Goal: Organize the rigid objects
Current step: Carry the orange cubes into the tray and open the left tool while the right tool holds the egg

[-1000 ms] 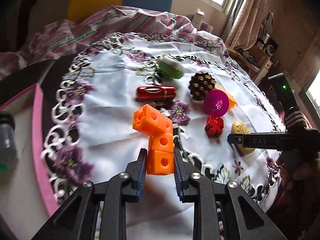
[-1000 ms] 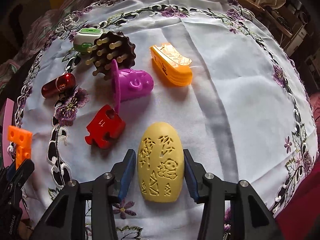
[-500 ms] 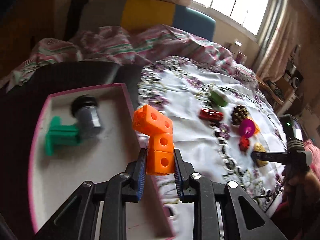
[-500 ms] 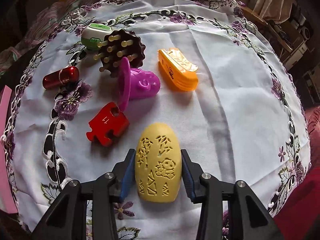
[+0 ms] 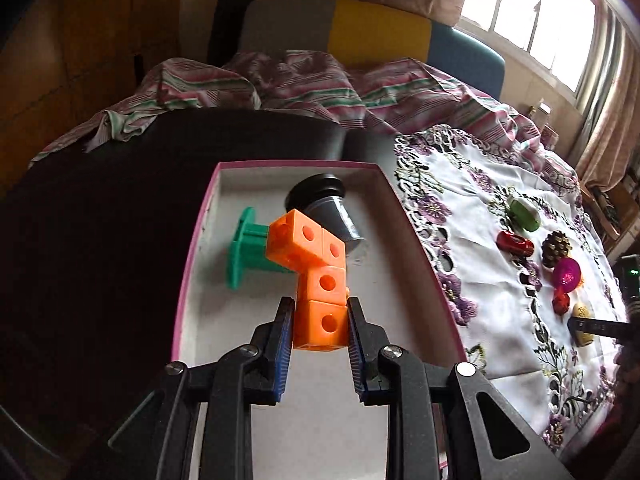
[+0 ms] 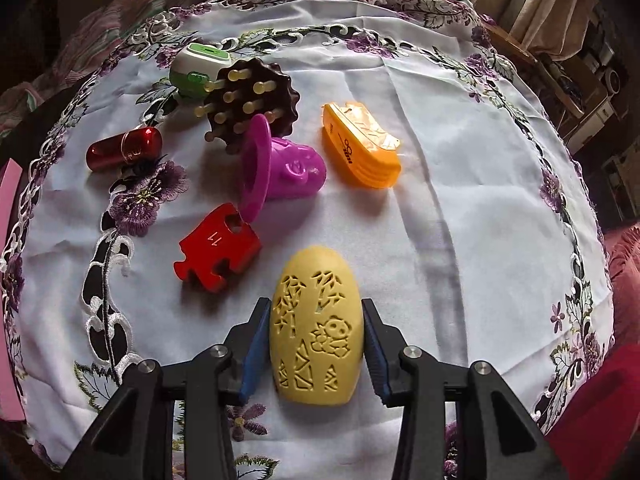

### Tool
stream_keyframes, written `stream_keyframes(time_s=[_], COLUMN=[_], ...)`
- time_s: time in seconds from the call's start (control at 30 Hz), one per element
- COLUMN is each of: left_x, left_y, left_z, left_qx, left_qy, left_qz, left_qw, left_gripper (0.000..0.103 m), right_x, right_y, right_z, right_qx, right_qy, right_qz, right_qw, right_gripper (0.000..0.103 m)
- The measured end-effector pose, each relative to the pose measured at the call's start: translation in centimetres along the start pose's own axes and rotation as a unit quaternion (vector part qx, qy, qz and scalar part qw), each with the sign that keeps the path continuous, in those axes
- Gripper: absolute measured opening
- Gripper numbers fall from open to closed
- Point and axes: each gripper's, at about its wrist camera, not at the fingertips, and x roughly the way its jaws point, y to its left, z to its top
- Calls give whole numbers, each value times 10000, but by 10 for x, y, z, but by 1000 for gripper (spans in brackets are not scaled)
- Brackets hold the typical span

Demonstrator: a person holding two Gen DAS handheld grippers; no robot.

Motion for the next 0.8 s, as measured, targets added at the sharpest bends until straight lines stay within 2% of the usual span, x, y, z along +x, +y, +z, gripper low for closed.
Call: stream_keyframes(time_s=[0.07,0.13,0.17,0.63,0.73,0.8], left_x=[1,2,3,9,12,13], left_y=[5,8,10,22,28,35], left_z=[0,0,0,-3,-4,-4], left_qx=[-37,-81,-100,-134,-229,-387], left_qy=[14,25,37,134,211,297], left_qz=[61,85,90,207,136,-43], left_qw=[10000,9999,9999,9996,9994,9988], left_gripper=[25,25,25,25,25,25], right_x=[10,8,-5,-9,-9,-6], right_y=[3,5,9,12,12,12], right_z=[8,6,-8,-10,-11,-8], right_qx=[-21,-34,-35,-36,-40,-51], right_qy=[-8,-16,-22,-25,-28,-31], right_qz=[-14,-24,-30,-42,-50,-58], right_qw=[10000,10000,10000,10000,10000,10000], right_gripper=[43,43,43,43,43,43])
